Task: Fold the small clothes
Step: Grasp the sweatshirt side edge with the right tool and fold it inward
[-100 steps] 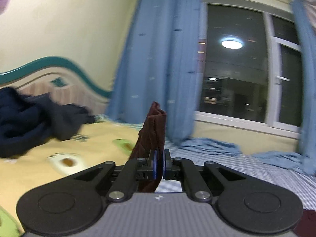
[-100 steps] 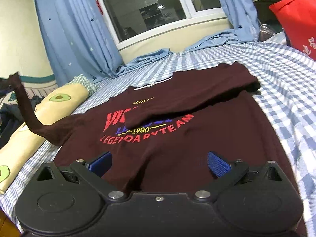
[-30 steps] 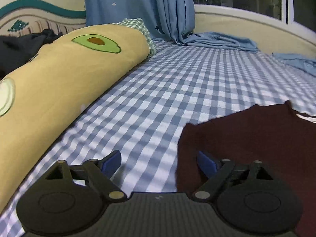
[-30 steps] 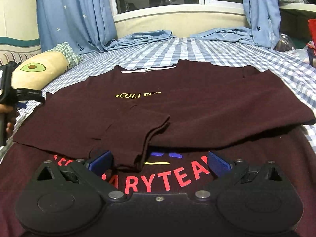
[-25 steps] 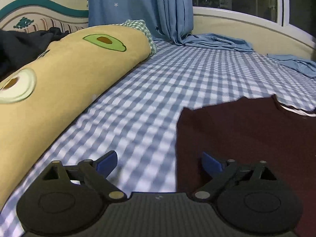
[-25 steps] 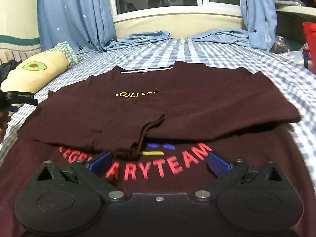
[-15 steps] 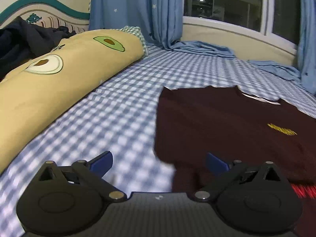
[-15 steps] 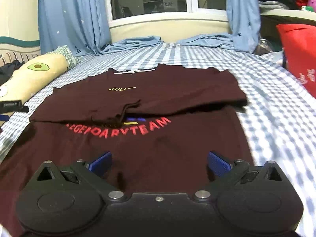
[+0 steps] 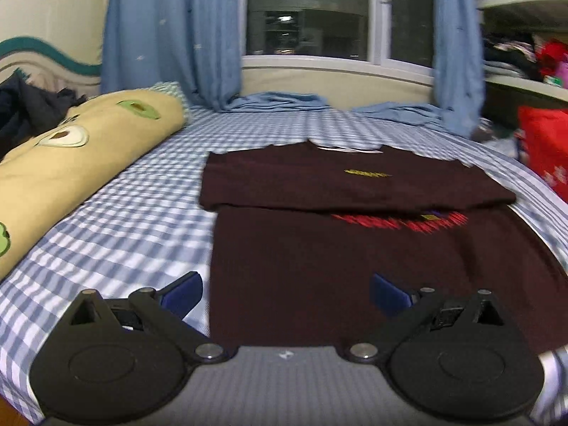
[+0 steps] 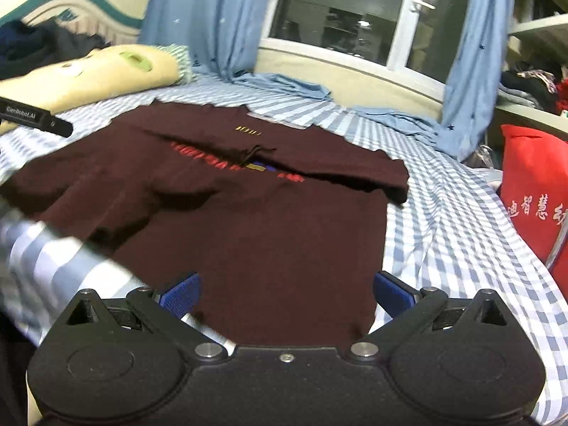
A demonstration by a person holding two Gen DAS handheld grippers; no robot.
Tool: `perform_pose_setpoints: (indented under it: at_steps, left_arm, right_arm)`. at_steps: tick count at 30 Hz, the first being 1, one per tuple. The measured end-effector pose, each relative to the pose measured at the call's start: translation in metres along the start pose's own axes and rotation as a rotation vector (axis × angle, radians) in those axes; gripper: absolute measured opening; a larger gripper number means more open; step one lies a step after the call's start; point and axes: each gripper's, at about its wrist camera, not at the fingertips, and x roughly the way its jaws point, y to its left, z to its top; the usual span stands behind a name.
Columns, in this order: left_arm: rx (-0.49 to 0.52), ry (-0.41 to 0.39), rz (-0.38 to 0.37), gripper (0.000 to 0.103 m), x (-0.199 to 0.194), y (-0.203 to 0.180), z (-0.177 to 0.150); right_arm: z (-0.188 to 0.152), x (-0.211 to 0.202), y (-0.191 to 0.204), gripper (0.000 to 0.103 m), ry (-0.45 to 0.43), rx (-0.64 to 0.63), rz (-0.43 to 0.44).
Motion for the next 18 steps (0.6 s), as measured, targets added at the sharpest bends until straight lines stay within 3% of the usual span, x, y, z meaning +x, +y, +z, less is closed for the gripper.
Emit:
perform_pose_setpoints:
  at_steps: [7, 13, 18]
  left_arm:
    - [0.049, 0.023, -0.075, 0.102, -0.020, -0.028, -0.028]
    - [0.096, 0.011, -0.110, 0.102, -0.034, -0.040, -0.041]
    - [0.176, -0.005, -0.139, 0.102, -0.044, -0.053, -0.051]
  right_arm:
    - [-0.017, 0.013, 0.029, 0.103, 0.023, -0.060, 0.001]
    - [-0.021, 0.028, 0.052, 0.103, -0.030, -0.164, -0.109]
    - [-0.025, 0.041, 0.070, 0.103, -0.105, -0.313, -0.262]
